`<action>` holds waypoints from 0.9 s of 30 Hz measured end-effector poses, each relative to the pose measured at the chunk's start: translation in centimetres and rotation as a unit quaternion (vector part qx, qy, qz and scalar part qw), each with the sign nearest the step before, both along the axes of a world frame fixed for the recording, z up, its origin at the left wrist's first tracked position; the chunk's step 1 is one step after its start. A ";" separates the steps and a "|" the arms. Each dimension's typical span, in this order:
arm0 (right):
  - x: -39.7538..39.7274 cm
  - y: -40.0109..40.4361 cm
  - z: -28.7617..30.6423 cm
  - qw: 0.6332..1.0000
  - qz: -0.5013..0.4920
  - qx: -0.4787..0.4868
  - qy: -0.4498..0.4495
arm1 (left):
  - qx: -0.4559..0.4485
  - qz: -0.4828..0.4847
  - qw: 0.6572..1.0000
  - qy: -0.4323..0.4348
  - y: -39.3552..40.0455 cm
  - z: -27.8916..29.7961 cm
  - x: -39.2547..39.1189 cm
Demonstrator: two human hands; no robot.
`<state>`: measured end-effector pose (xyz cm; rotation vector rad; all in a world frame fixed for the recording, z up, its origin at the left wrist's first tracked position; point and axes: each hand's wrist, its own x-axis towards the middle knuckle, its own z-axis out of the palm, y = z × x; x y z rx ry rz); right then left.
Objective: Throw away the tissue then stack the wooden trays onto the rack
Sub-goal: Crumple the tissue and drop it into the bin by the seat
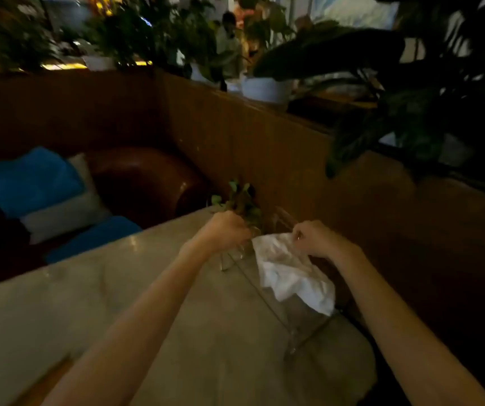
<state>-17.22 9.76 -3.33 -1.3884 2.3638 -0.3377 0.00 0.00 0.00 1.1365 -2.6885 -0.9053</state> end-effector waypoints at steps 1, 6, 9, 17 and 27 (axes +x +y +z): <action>-0.2 0.6 -0.8 1.000 -0.013 0.006 -0.006 | 0.004 -0.012 1.000 -0.012 0.4 -1.1 -1.0; -0.7 3.4 -5.3 0.997 -0.043 0.001 -0.059 | -0.001 -0.034 0.999 0.012 0.8 -8.7 -5.3; -0.3 4.3 -7.5 0.996 -0.042 -0.016 -0.076 | -0.010 -0.049 0.999 0.005 0.6 -11.5 -7.0; -0.5 4.4 -9.9 0.995 -0.077 -0.049 -0.050 | -0.117 -0.069 0.988 -0.069 -0.4 -15.3 -6.6; -0.5 2.4 -7.4 0.990 -0.097 -0.103 -0.027 | -0.103 0.009 0.993 0.051 0.1 -12.2 -4.2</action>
